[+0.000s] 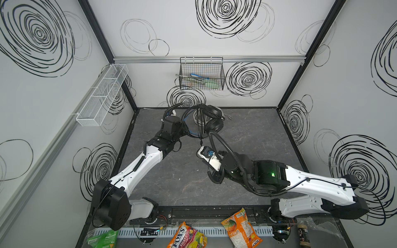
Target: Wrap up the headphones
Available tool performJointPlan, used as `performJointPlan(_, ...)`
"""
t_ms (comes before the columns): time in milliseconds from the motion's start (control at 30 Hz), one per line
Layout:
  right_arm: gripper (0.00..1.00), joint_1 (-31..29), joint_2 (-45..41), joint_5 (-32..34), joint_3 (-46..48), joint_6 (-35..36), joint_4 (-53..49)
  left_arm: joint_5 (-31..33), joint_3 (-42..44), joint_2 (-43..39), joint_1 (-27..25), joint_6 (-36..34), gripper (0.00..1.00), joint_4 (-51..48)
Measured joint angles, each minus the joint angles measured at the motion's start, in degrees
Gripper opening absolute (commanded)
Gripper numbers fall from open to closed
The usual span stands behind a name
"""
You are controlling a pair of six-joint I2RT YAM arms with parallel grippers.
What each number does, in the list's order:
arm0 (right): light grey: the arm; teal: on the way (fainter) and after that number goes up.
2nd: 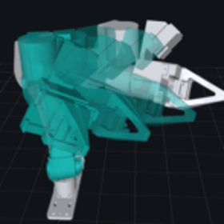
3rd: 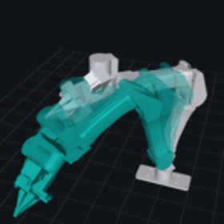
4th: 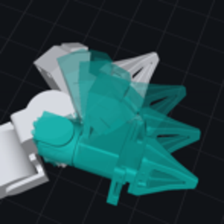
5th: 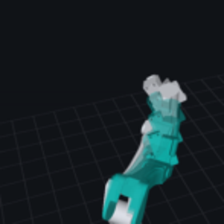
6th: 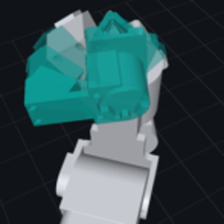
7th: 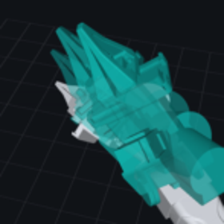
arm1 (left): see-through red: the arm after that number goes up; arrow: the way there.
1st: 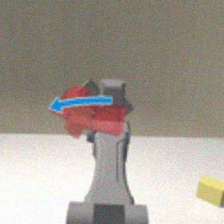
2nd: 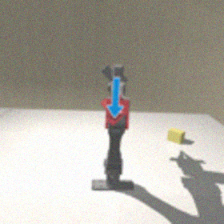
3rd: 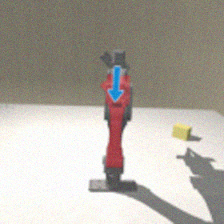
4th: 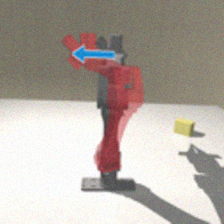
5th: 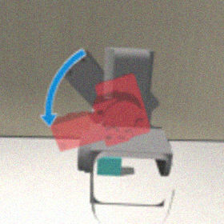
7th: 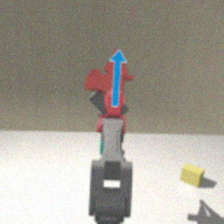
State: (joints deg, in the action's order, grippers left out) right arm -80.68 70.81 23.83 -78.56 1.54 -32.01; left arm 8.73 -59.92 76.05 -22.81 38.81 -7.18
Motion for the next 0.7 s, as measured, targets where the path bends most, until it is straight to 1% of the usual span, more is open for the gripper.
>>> performJointPlan(167, 0.0, 0.6, 4.1, 4.3, -9.2, 3.5, -3.9, 1.7, 0.3, 0.1, -2.0, -3.1, 0.0, 0.0)
performJointPlan(300, 0.0, 3.6, 7.1, 5.2, -13.8, 4.9, -5.9, 3.4, 0.3, 0.1, -3.7, -5.6, 0.0, -0.1)
performJointPlan(467, 0.0, 8.9, 9.7, 5.3, -18.8, 5.9, -7.1, 5.6, 1.8, -0.9, -6.0, -8.0, 0.0, -0.5)
performJointPlan(700, 0.0, 17.5, 11.7, 3.9, -19.5, 7.6, -7.1, 5.7, 4.7, -3.4, -8.3, -8.8, 0.0, -1.4)
